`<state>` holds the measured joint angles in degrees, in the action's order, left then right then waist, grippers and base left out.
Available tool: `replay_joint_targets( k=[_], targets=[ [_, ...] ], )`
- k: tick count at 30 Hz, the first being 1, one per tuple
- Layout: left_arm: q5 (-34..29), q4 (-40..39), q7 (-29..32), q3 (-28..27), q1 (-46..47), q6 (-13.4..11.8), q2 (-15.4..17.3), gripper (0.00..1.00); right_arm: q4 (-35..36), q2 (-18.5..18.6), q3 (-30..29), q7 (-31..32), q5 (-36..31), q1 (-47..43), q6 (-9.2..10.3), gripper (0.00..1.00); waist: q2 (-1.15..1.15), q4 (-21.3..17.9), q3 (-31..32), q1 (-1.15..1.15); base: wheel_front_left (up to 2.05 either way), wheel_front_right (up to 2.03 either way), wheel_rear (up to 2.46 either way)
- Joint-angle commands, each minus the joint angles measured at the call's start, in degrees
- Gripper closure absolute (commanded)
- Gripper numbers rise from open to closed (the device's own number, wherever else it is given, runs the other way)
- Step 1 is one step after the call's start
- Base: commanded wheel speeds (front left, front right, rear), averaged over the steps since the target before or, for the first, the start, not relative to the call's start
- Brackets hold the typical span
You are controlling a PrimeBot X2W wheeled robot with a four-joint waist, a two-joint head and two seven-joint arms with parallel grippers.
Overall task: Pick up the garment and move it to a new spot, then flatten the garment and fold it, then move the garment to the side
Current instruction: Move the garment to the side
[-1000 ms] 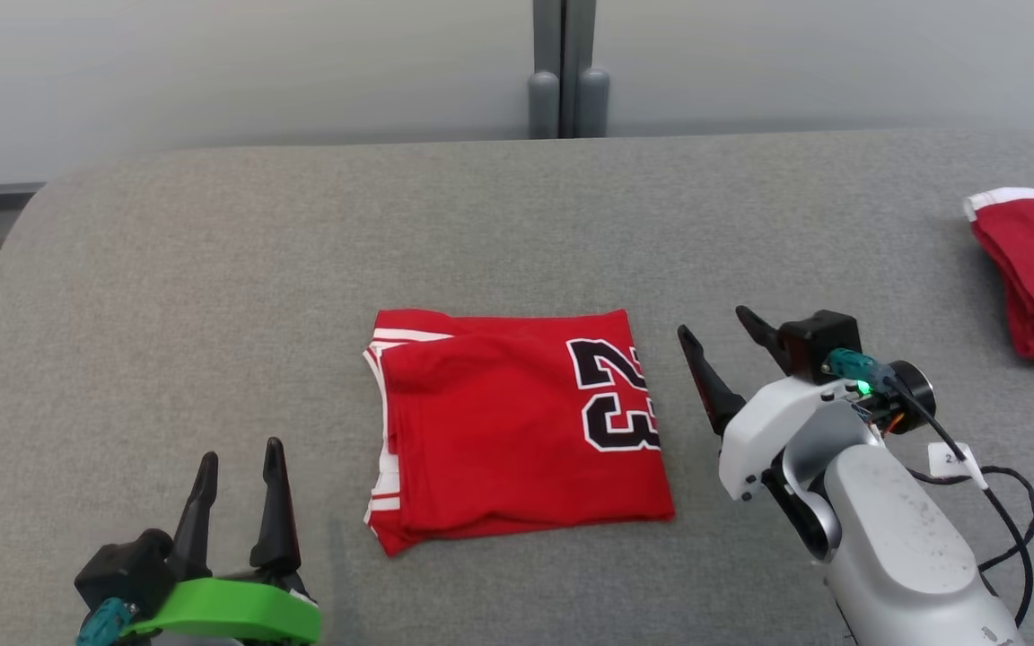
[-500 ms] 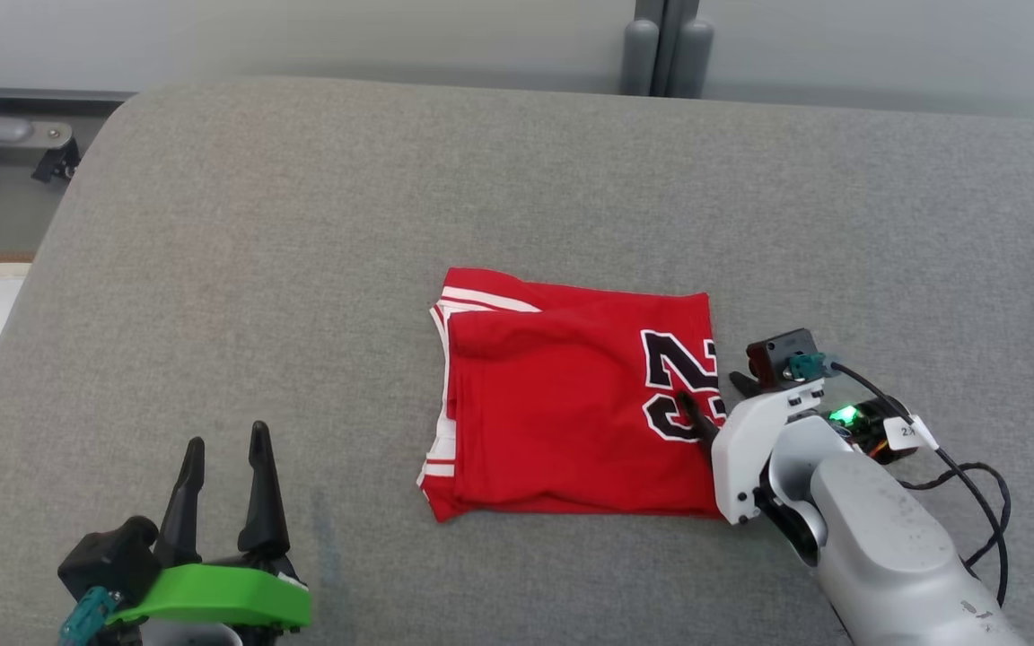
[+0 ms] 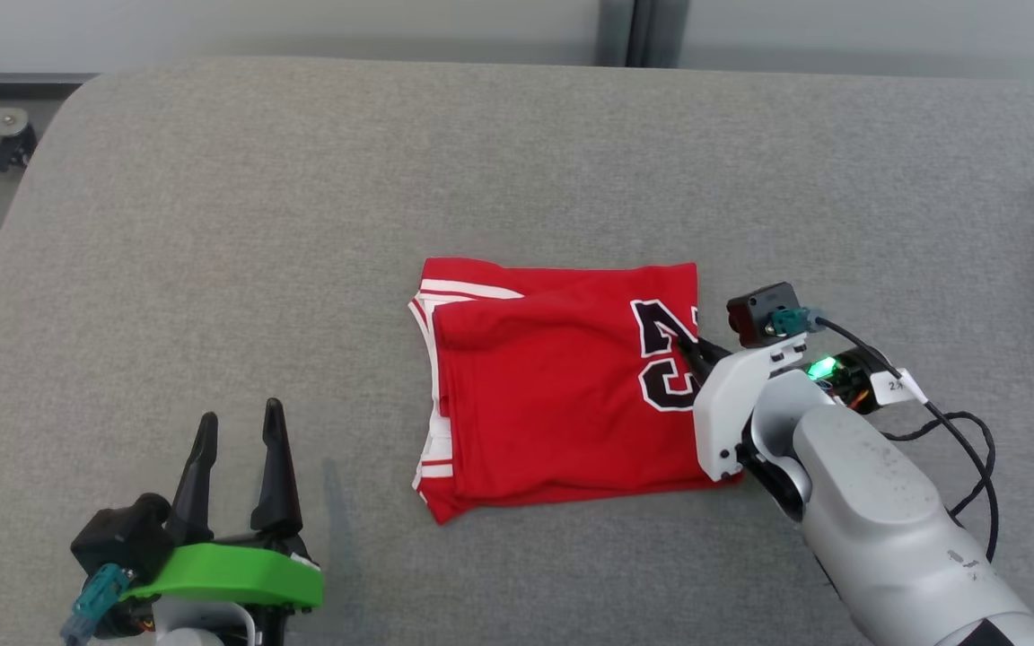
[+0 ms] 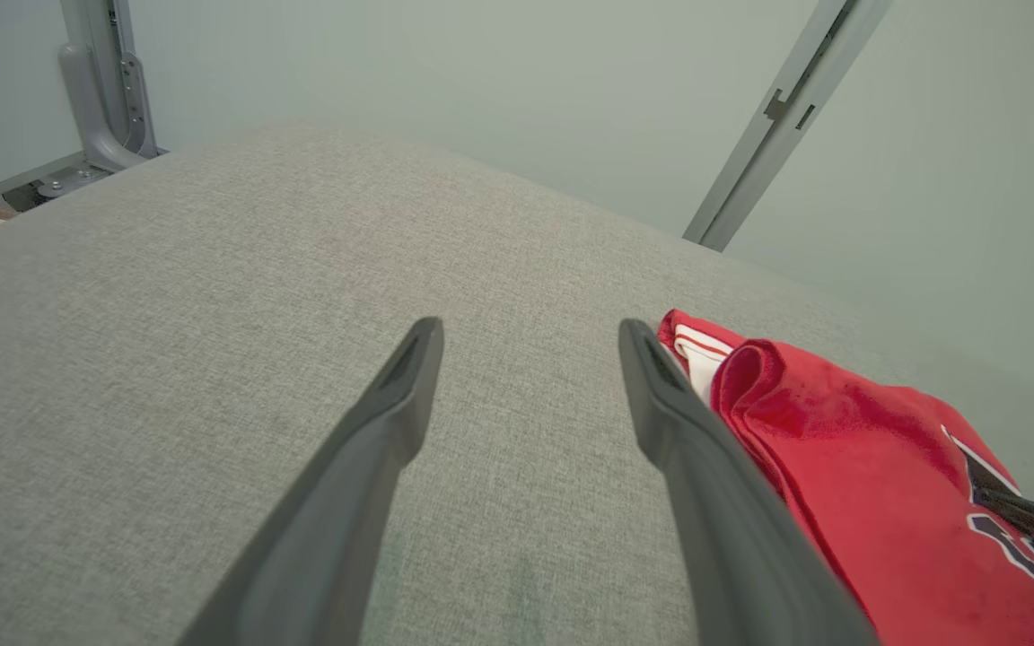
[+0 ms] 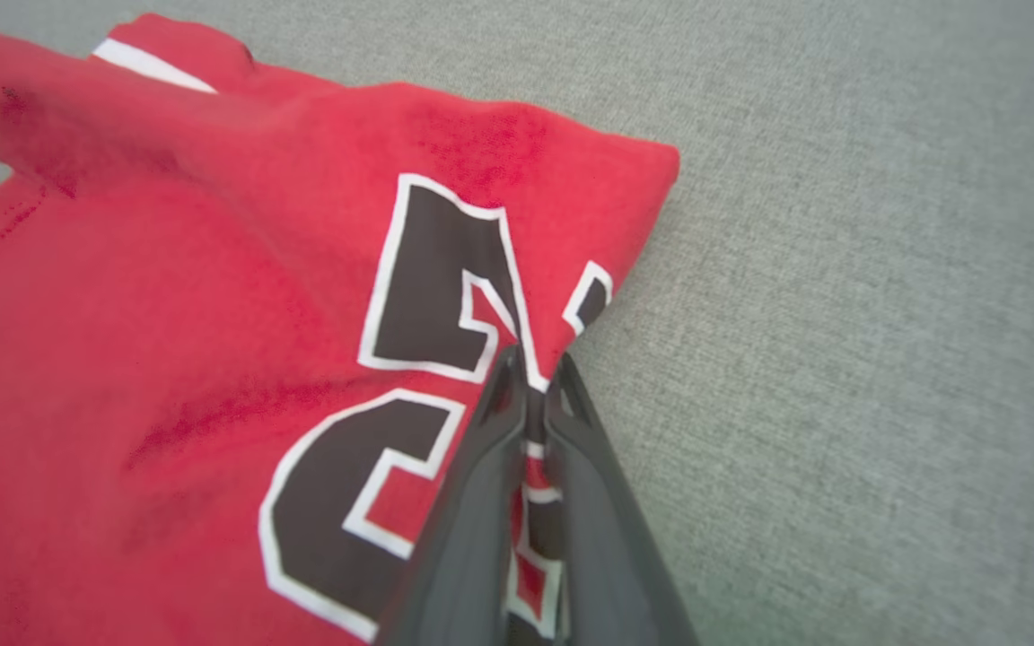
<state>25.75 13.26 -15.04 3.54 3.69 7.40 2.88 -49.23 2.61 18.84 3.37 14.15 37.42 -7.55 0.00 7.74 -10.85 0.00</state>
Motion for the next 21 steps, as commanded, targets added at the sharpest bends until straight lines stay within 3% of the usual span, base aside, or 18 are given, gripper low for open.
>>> replay_joint_targets(
  k=[1, 5, 15, 21],
  targets=[
    [-0.6, -0.2, -0.2, 0.0, 0.9, 0.2, 0.1, 0.0, -0.4, 0.5, -0.3, -0.9, -0.4, 0.9, 0.14, 1.0, 0.0, -2.8, -0.1, 0.0, 0.0, 0.0, 0.0],
    [-1.1, -1.0, -0.2, 0.0, 1.2, 0.2, 0.3, 0.0, -1.2, 0.6, -1.8, -2.2, -3.0, 2.4, 0.14, 1.0, 0.0, -7.5, 0.0, 0.0, 0.0, 0.0, 0.0],
    [-2.4, -2.3, -0.2, 1.6, 2.4, 0.1, 2.5, 0.0, -0.4, 2.5, -8.5, -3.0, -9.4, 5.3, 0.13, 1.0, 0.0, -23.7, -1.7, 0.0, 0.0, 0.0, 0.0],
    [-2.8, -1.9, -0.1, 4.0, 4.1, 0.1, 4.0, 0.0, 1.8, 3.8, -11.8, -2.9, -11.0, 6.1, 0.13, 1.0, 0.0, -30.4, -3.6, 0.0, 0.0, 0.0, 0.0]
  ],
)
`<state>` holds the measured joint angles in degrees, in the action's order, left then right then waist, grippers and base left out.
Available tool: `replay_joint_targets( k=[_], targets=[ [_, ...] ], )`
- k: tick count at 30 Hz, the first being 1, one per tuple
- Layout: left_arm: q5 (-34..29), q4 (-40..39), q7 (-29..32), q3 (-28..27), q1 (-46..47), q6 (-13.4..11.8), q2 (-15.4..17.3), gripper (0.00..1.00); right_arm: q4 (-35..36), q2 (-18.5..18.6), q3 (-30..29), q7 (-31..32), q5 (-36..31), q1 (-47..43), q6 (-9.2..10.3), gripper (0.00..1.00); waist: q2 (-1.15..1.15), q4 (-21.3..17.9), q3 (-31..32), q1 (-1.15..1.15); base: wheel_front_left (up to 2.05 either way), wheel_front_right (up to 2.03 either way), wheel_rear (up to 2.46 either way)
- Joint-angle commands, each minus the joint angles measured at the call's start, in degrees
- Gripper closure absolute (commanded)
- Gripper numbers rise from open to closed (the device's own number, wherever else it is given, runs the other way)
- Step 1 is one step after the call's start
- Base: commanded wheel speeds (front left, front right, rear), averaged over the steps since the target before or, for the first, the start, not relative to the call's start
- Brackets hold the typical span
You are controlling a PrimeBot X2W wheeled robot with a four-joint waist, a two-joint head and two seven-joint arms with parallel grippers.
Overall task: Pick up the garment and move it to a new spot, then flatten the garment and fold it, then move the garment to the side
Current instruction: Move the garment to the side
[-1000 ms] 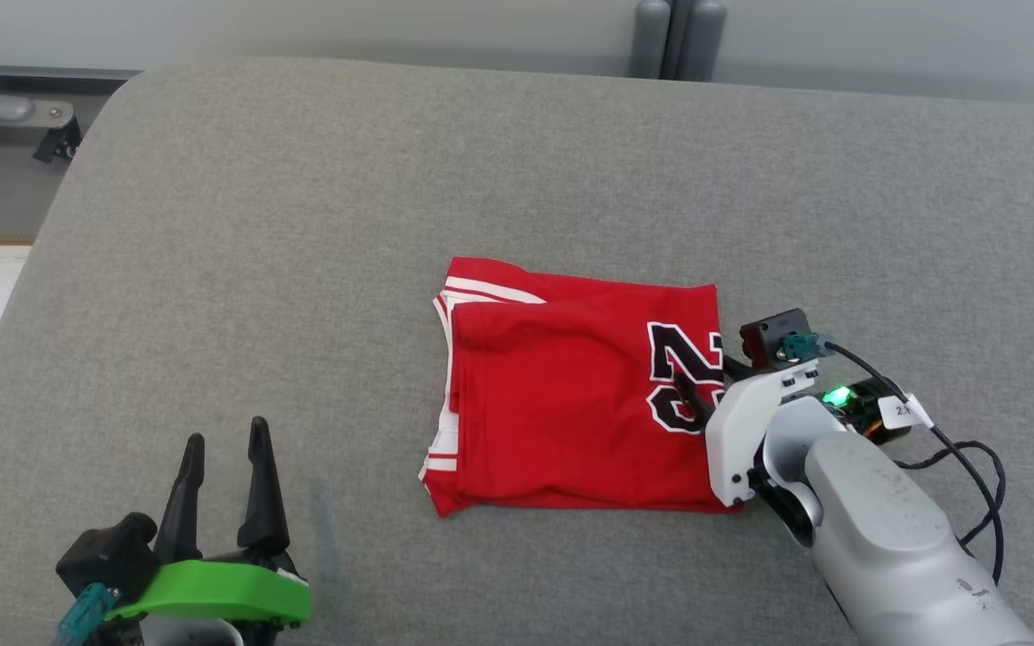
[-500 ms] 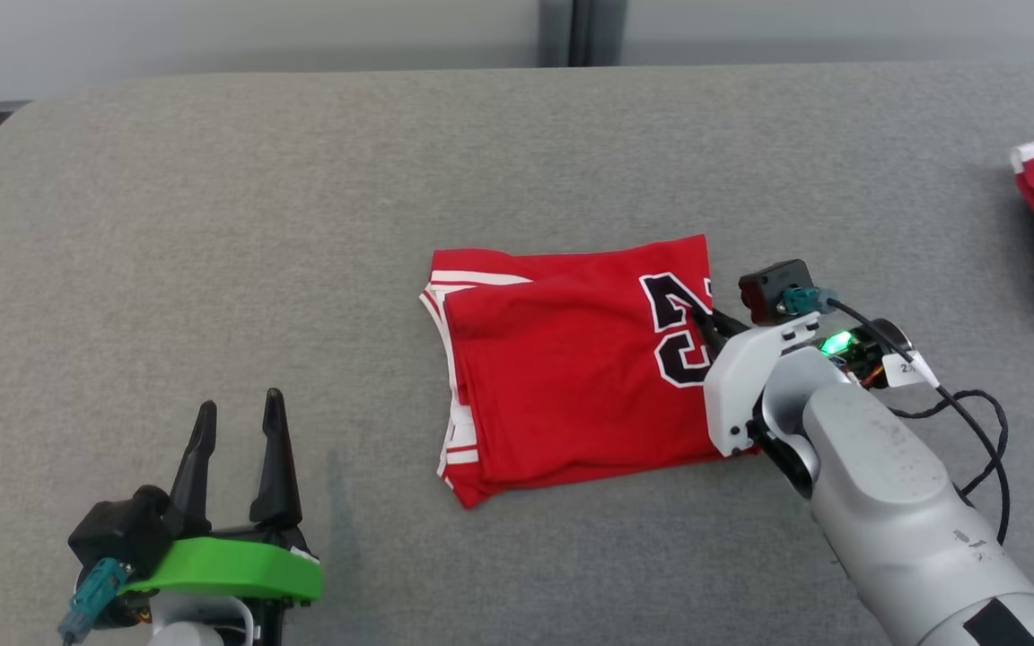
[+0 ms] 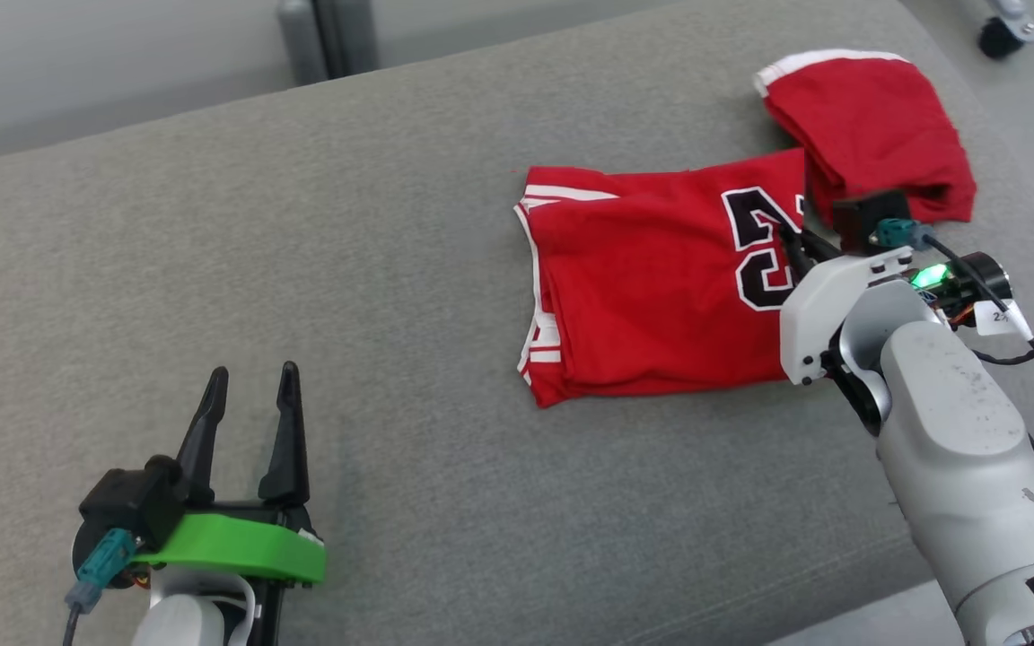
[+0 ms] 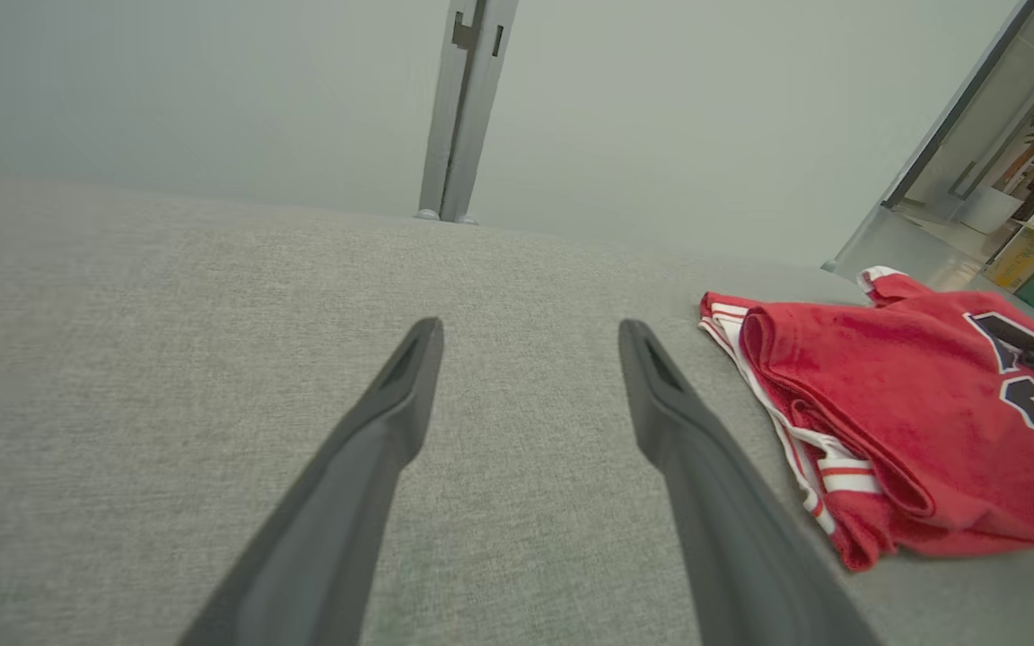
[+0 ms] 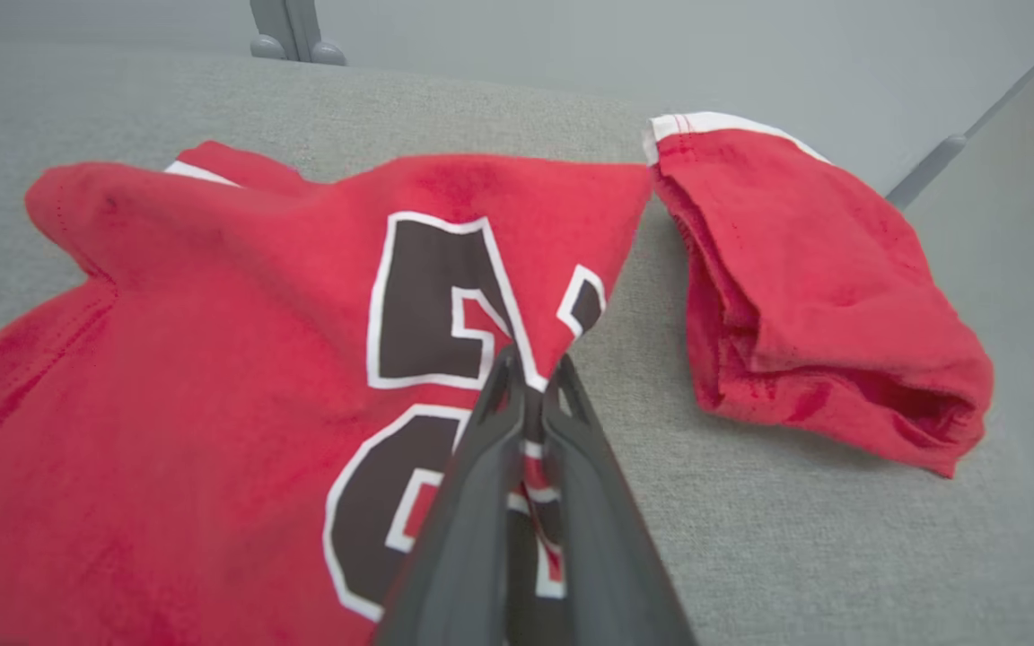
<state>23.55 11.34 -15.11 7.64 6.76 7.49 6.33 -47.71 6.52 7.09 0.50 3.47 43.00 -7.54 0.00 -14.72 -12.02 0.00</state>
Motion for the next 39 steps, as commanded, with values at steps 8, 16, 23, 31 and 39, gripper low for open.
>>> replay_joint_targets(
  k=[8, 16, 23, 31, 39],
  targets=[
    [-0.2, 0.9, 0.0, 1.7, 1.7, 0.0, 2.6, 0.0, 2.6, -1.1, -0.6, 0.3, -1.0, 1.5, 0.11, 1.0, 0.0, -13.4, -4.2, 0.0, 0.0, 0.0, 0.0],
    [-0.4, 1.1, 0.0, 2.7, 2.5, 0.0, 3.4, 0.0, 3.7, -2.2, -0.2, 0.0, -0.9, 3.0, 0.12, 1.0, 0.0, -14.6, -4.9, 0.0, 0.0, 0.0, 0.0],
    [-0.1, 1.1, 0.0, 3.2, 3.5, -0.1, 3.6, 0.0, 5.6, -1.7, 0.8, 0.7, -1.7, 7.2, 0.12, 1.0, 0.0, -12.2, -5.8, 0.0, 0.0, 0.0, 0.0],
    [-0.2, 0.1, 0.0, 3.6, 4.6, -0.4, 3.8, 0.0, 5.4, 4.6, 2.2, 5.0, -2.7, 15.7, 0.12, 1.0, 0.0, -7.4, -8.6, 0.0, 0.0, 0.0, 0.0],
    [-0.5, -0.7, 0.0, 4.4, 6.5, -0.3, 3.9, 0.0, 3.6, 15.5, 0.2, 7.2, -2.8, 20.6, 0.12, 1.0, 0.0, -1.4, -12.6, 0.0, 0.0, 0.0, 0.0]
  ],
)
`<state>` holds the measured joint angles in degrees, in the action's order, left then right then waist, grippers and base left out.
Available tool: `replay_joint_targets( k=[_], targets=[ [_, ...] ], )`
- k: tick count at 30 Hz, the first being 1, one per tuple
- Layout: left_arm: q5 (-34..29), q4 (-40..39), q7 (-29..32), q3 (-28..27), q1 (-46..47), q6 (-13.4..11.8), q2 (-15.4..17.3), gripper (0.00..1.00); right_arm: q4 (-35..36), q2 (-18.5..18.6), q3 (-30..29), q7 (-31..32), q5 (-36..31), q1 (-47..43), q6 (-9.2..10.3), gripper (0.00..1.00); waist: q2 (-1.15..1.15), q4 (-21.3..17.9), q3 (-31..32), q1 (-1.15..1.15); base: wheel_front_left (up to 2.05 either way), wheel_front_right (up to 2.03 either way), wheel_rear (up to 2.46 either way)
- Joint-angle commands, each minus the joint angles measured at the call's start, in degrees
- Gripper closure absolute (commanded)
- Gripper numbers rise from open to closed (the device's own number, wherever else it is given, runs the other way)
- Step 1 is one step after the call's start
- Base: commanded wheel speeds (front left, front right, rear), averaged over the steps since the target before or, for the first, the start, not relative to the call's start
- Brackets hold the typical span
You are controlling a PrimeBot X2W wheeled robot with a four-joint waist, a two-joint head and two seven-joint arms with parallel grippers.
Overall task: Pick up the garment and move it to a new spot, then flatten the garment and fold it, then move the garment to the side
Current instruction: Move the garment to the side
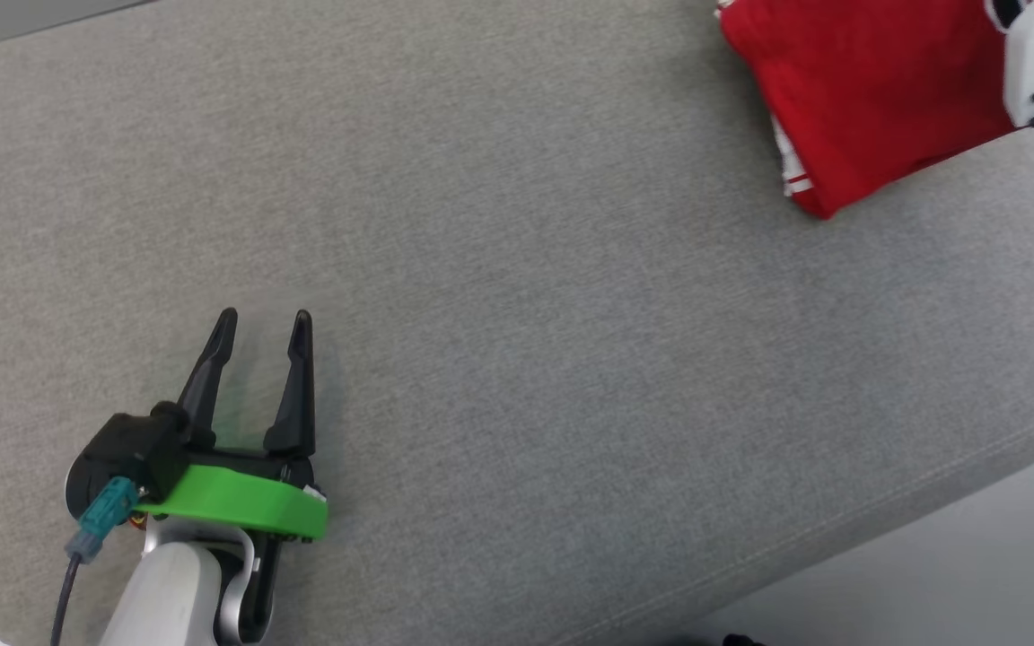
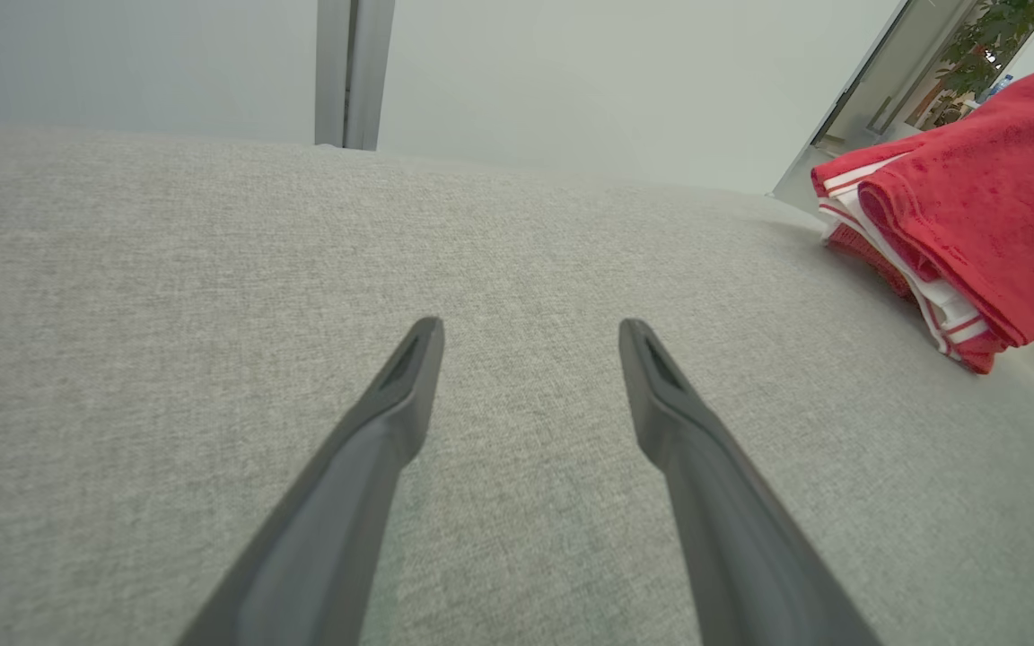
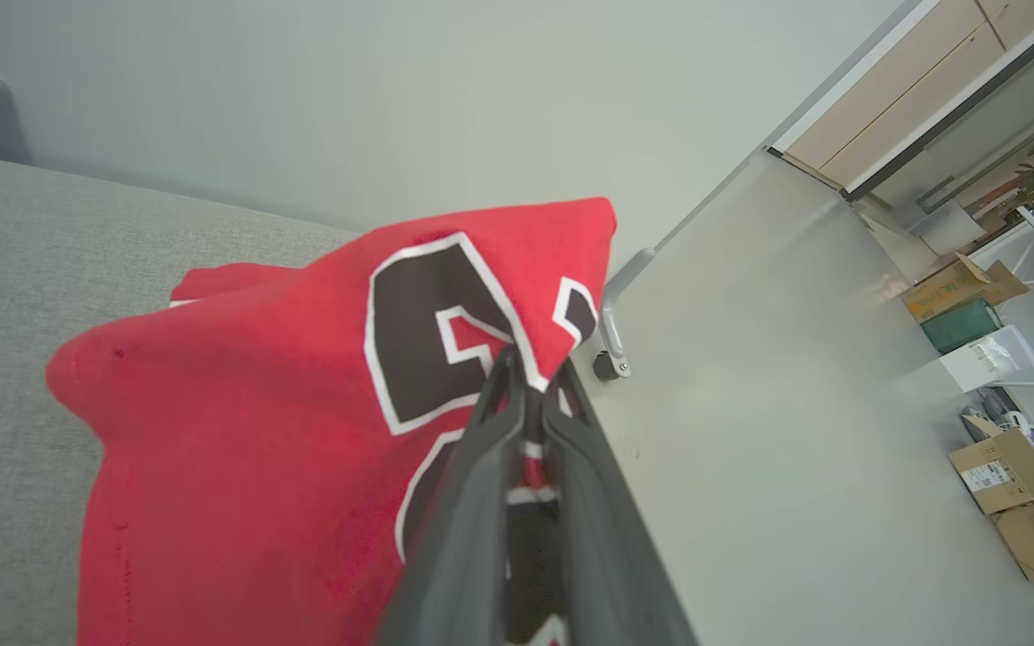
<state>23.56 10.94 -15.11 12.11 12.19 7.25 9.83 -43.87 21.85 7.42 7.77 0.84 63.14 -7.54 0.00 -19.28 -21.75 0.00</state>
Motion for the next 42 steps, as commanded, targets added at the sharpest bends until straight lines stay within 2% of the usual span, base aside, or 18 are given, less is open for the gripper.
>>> replay_joint_targets(
  k=[1, 4, 8, 9, 10, 11, 16, 22, 28, 36, 42],
  targets=[
    [-0.5, -0.3, 0.0, 0.1, 1.4, -0.1, 0.3, 0.0, -0.6, 1.5, -0.7, -0.3, -0.3, 0.8, 0.12, 1.0, 0.0, 3.8, -3.4, 0.0, 0.0, 0.0, 0.0],
    [-0.6, -0.4, 0.0, 0.2, 2.1, -0.1, 0.3, 0.0, -2.6, 4.2, -2.7, -0.8, -0.2, 0.9, 0.12, 1.0, 0.0, 5.7, -4.8, 0.0, 0.0, 0.0, 0.0],
    [-0.8, -0.7, 0.0, 0.1, 2.8, -0.1, 0.7, 0.0, -6.5, 5.4, -6.8, -1.8, -1.6, -0.6, 0.12, 1.0, 0.0, 7.4, -6.8, 0.0, 0.0, 0.0, 0.0],
    [-0.8, -0.8, 0.0, 0.0, 2.9, -0.1, 0.8, 0.0, -7.4, 5.6, -8.1, -2.2, -2.6, -1.0, 0.12, 0.93, 0.0, 7.6, -7.1, 0.0, 0.0, 0.0, 0.0],
    [-0.8, -0.8, 0.0, 0.0, 3.0, -0.1, 0.8, 0.0, -7.9, 5.6, -9.4, -2.6, -3.4, -1.3, 0.12, 0.64, 0.0, 7.7, -7.4, 0.0, 0.0, 0.0, 0.0],
    [-0.8, -0.8, 0.0, 0.1, 3.1, -0.1, 0.8, 0.0, -8.5, 5.5, -11.0, -3.6, -4.5, -1.5, 0.12, 0.0, 0.0, 7.9, -7.7, 0.0, 0.0, 0.0, 0.0],
    [-0.8, -0.5, 0.0, 0.2, 3.1, -0.1, 0.9, 0.0, -10.2, 3.4, -16.0, -7.6, -9.7, -2.4, 0.12, 0.0, 0.0, 7.7, -7.9, 0.0, 0.0, 0.0, 0.0],
    [-0.8, -0.5, 0.0, 0.6, 3.5, -0.1, 0.9, 0.0, -10.0, -0.1, -18.3, -11.1, -13.9, -2.4, 0.12, 0.0, 0.0, 6.6, -6.3, 0.0, 0.0, 0.0, 0.0],
    [-0.2, -0.4, 0.0, 1.1, 3.1, -0.1, 0.6, 0.0, -9.1, -1.2, -20.8, -12.4, -17.3, -3.0, 0.12, 0.0, 0.0, 6.4, -3.6, 0.0, 0.0, 0.0, 0.0],
    [0.1, -0.7, 0.0, -0.4, 1.0, -0.2, -0.4, 0.0, -7.4, -3.8, -19.9, -15.5, -17.3, -4.4, 0.12, 0.0, 0.0, 7.1, 1.5, 0.0, 0.0, 0.0, 0.0],
    [0.1, -0.1, 0.0, -2.5, -0.6, -0.1, -1.8, 0.0, -6.0, -8.4, -17.8, -18.1, -14.6, -6.3, 0.12, 0.0, 0.0, 9.0, 7.0, 0.0, 0.0, 0.0, 0.0]
  ],
)
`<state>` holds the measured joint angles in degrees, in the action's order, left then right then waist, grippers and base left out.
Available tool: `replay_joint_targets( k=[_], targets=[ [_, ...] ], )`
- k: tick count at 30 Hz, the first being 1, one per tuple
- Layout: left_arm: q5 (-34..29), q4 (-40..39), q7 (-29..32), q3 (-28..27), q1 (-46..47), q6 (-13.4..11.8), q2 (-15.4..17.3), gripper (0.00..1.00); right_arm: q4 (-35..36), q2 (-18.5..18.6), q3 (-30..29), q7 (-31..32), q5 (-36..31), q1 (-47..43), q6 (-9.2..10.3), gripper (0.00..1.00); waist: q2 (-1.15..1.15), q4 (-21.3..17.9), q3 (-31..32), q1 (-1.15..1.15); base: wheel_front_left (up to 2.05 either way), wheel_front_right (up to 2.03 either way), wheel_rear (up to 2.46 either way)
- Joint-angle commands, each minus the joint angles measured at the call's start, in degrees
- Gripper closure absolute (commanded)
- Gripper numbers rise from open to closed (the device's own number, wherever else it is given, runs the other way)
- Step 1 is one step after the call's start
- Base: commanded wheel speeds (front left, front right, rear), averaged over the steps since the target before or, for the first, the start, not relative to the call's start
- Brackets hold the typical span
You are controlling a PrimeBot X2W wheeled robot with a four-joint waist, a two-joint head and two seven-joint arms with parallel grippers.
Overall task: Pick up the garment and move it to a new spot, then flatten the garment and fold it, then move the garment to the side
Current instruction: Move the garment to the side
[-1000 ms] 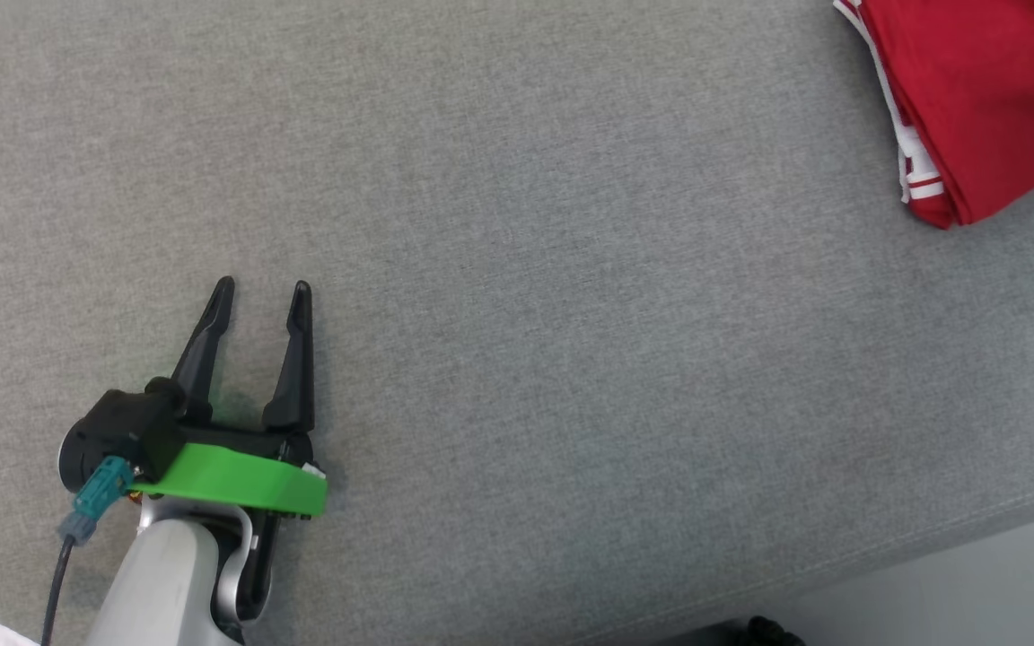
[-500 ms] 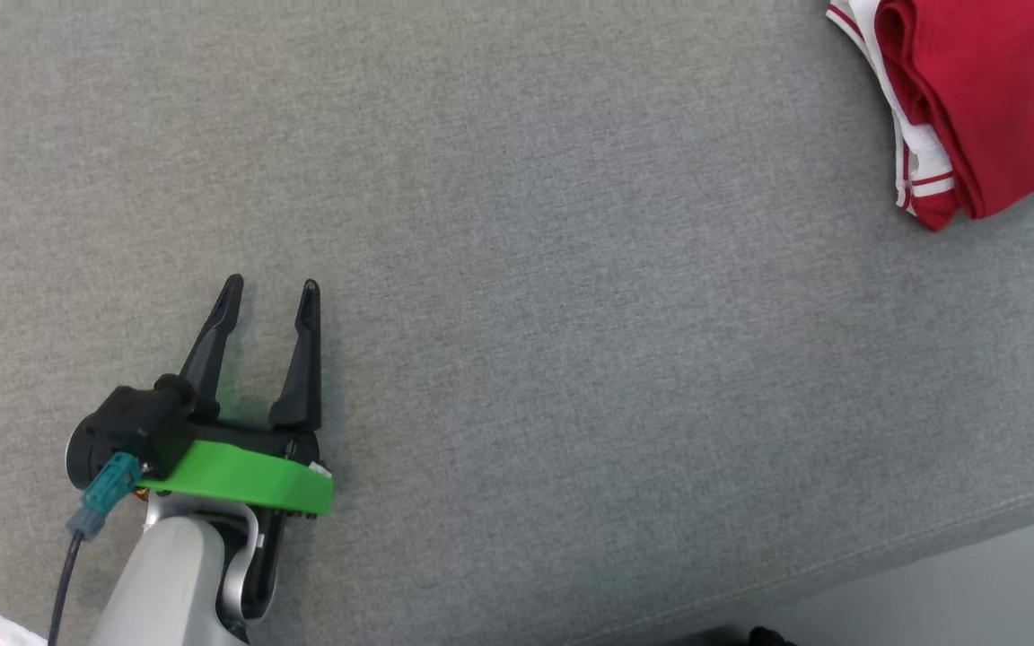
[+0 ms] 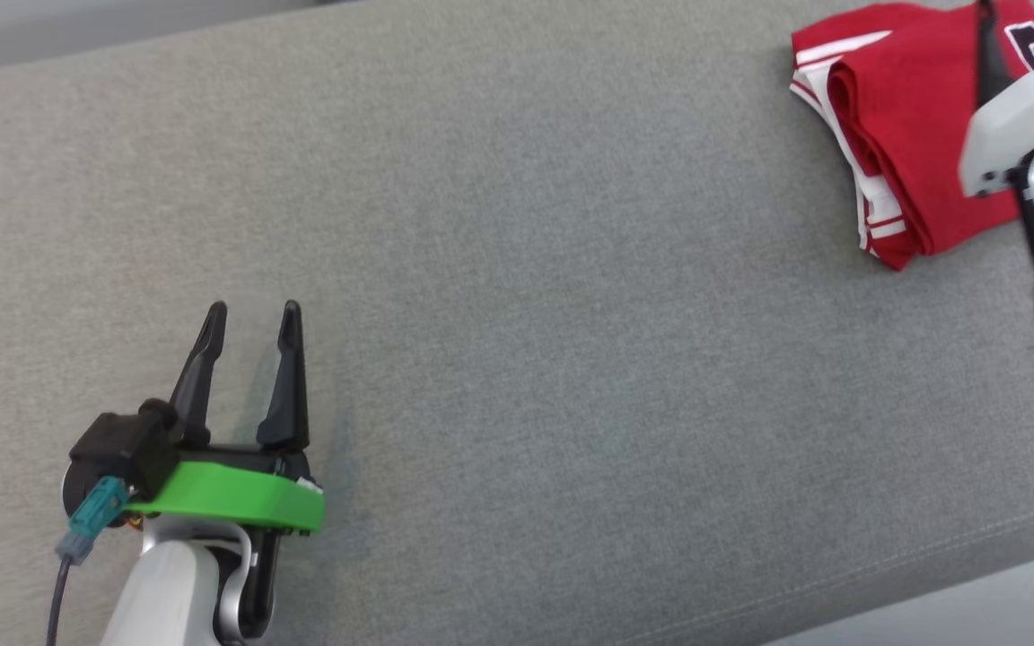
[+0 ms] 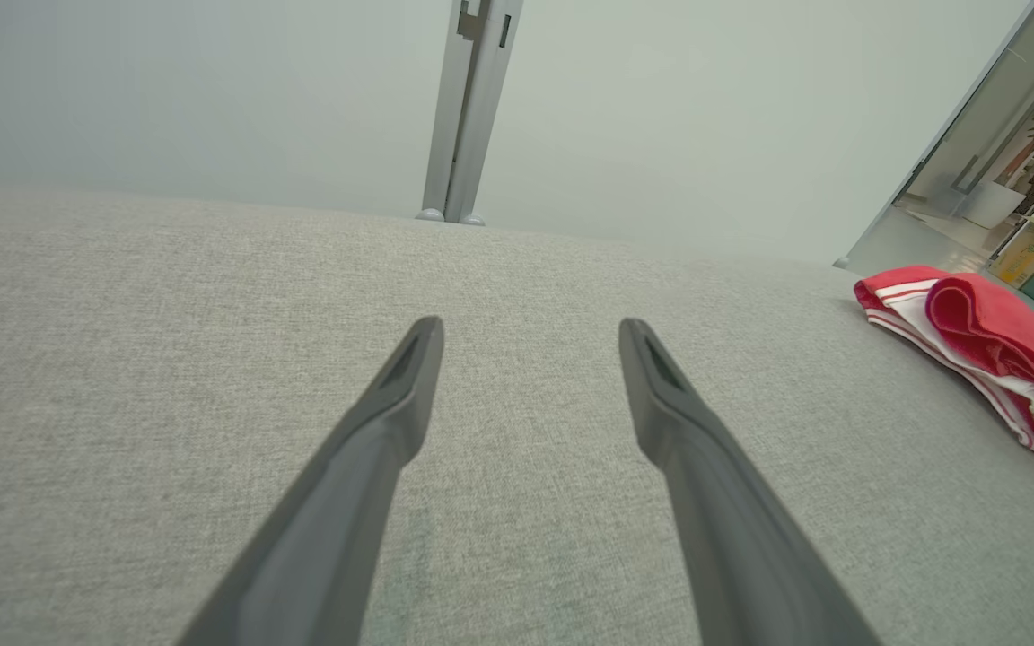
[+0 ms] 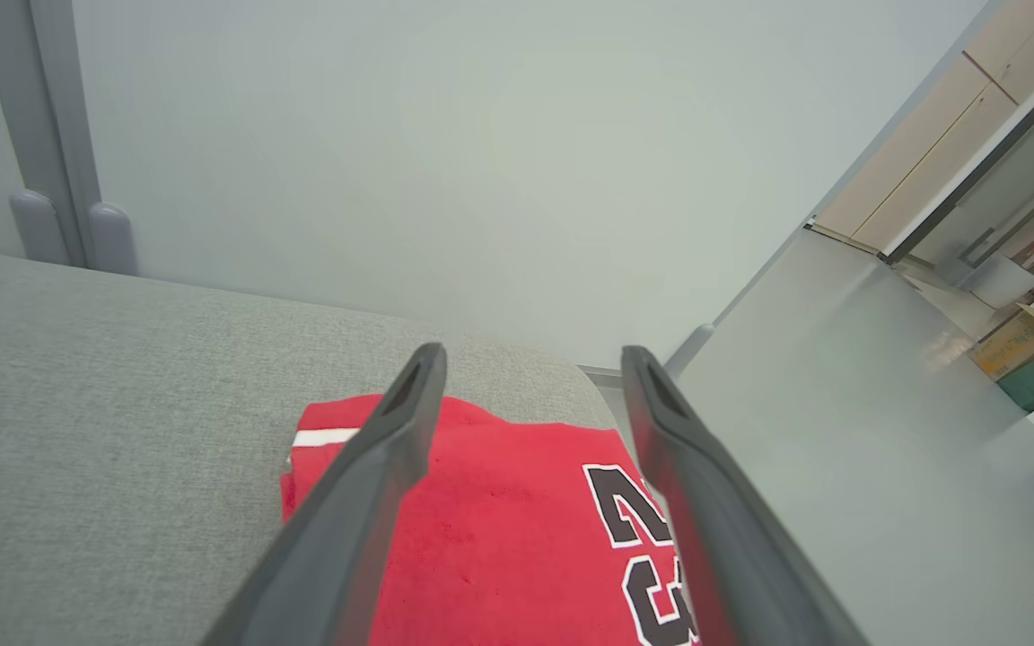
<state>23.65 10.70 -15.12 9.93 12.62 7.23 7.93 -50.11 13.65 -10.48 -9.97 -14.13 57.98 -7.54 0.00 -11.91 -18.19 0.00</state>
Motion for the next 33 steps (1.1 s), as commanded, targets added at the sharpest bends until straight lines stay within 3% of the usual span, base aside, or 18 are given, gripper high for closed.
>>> replay_joint_targets(
  k=[1, 6, 15, 19, 23, 33],
  targets=[
    [-0.1, 0.5, 0.0, -0.7, -1.2, -0.1, -0.2, 0.0, 0.4, -0.8, 0.5, -0.8, 0.6, -1.6, 0.12, 0.0, 0.0, 2.1, 4.4, 0.0, 0.0, 0.0, 0.0],
    [-0.9, 1.8, 0.0, -3.3, -3.5, -0.5, -1.2, 0.0, 2.1, -5.5, 2.4, -3.0, 3.5, -5.4, 0.12, 0.0, 0.0, 3.7, 8.5, 0.0, 0.0, 0.0, 0.0],
    [-2.0, 3.0, 0.0, -6.4, -8.0, -0.4, -2.8, 0.0, 9.3, -9.8, 2.5, -5.1, 7.9, -18.5, 0.12, 0.0, 0.0, 6.1, 13.6, 0.0, 0.0, 0.0, 0.0],
    [-1.8, 2.9, 0.0, -7.6, -10.4, -0.2, -3.3, 0.0, 15.9, -10.7, 2.9, -5.2, 10.1, -26.2, 0.11, 0.0, 0.0, 6.4, 14.8, 0.0, 0.0, 0.0, 0.0],
    [-1.7, 2.4, 0.0, -9.2, -13.1, -0.2, -3.9, 0.0, 20.6, -10.7, 7.1, -5.2, 15.7, -33.7, 0.11, 0.0, 0.0, 6.4, 15.8, 0.0, 0.0, 0.0, 0.0],
    [-1.9, 1.2, 0.0, -10.2, -18.2, 0.0, -4.8, 0.0, 28.1, -10.6, 11.8, -5.3, 22.4, -47.6, 0.11, 0.0, 0.0, 7.3, 17.1, 0.0, 0.0, 0.0, 0.0]
  ],
)
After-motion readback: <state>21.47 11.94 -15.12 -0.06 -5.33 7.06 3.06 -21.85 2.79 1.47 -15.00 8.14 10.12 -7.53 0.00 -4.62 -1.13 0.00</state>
